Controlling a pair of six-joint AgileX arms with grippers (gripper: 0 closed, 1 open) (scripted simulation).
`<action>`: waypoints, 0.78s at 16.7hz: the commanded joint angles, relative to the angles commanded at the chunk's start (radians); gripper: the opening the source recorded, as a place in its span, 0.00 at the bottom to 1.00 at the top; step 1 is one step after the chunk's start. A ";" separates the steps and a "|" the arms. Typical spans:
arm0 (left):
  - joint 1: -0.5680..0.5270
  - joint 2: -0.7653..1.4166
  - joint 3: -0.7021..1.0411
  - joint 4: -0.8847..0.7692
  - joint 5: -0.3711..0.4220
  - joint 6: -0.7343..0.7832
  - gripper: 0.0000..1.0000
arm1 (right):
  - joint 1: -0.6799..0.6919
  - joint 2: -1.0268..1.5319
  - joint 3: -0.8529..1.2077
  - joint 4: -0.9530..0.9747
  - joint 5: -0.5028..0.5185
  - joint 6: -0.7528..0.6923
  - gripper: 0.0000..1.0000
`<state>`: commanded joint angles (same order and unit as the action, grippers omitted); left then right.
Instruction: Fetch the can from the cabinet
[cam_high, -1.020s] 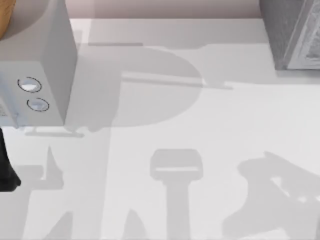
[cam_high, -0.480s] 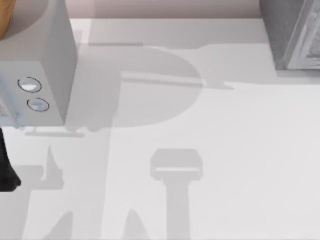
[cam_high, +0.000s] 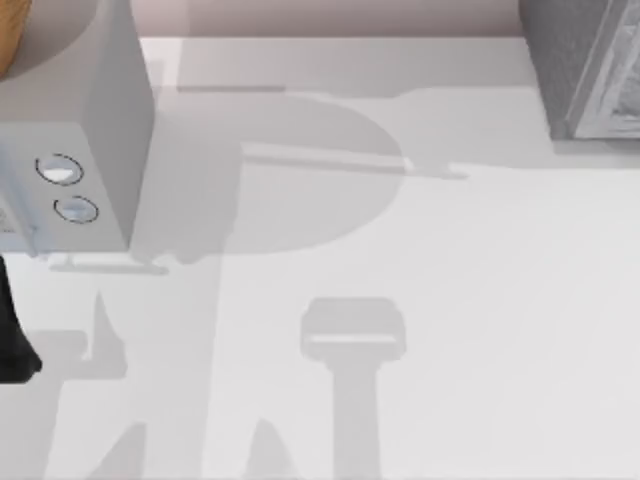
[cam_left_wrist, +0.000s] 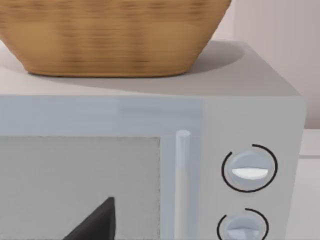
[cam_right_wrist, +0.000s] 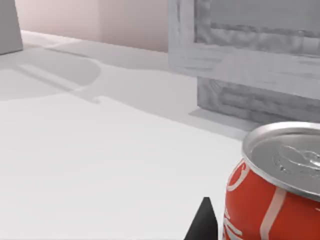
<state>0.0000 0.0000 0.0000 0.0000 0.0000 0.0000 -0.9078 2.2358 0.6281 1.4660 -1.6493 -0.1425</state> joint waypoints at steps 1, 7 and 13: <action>0.000 0.000 0.000 0.000 0.000 0.000 1.00 | 0.007 0.024 0.053 -0.061 0.070 0.005 0.00; 0.000 0.000 0.000 0.000 0.000 0.000 1.00 | 0.021 -0.016 0.061 -0.222 0.075 -0.147 0.00; 0.000 0.000 0.000 0.000 0.000 0.000 1.00 | 0.058 -0.085 0.063 -0.647 0.076 -0.473 0.00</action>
<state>0.0000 0.0000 0.0000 0.0000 0.0000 0.0000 -0.8503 2.1506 0.6913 0.8191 -1.5731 -0.6157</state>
